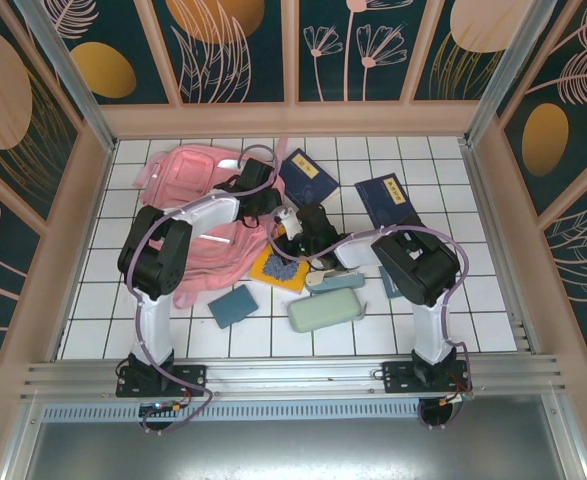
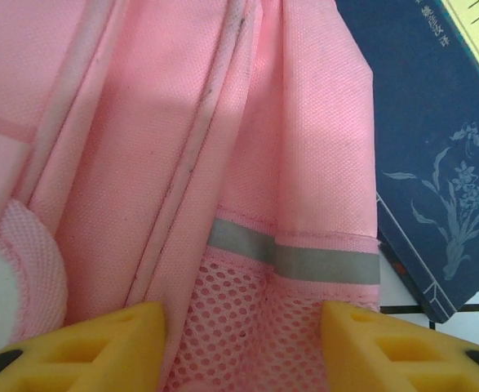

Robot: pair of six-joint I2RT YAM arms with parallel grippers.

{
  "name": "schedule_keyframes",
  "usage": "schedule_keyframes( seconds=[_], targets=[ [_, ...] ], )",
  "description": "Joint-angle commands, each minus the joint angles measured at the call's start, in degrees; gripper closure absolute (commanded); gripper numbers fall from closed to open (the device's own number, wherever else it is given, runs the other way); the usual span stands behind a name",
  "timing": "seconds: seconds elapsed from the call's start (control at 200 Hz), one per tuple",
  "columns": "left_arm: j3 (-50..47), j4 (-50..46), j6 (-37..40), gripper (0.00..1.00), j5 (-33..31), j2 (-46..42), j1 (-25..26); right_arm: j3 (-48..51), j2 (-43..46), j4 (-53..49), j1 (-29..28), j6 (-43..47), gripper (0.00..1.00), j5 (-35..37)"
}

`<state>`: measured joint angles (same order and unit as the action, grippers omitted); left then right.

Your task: Pack the student bag

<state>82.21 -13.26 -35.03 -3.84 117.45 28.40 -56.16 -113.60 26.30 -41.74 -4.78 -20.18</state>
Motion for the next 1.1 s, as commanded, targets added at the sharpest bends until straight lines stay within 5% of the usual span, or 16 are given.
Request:
schedule_keyframes(
  seconds=[0.0,0.23,0.636,1.016,1.091],
  targets=[
    [2.46,-3.21,2.56,0.51,1.52,4.41,0.34,0.82,2.40,1.71,-1.18,1.78,1.00,0.73],
    [8.70,-5.09,-0.68,1.00,-1.53,10.67,-0.60,1.49,3.27,1.92,-5.34,3.77,1.00,4.89],
    [23.14,-8.08,-6.17,1.00,-0.99,18.66,-3.78,-5.58,2.00,-3.91,-15.63,6.92,1.00,7.17],
    [26.06,-8.71,-7.05,1.00,-1.15,15.92,-4.68,-14.01,-0.49,-8.33,-20.89,8.15,1.00,6.23],
    [24.28,-8.65,-5.95,0.90,-1.41,12.22,-4.68,-13.59,-0.87,-8.13,-20.23,7.69,1.00,7.24]
  ],
)
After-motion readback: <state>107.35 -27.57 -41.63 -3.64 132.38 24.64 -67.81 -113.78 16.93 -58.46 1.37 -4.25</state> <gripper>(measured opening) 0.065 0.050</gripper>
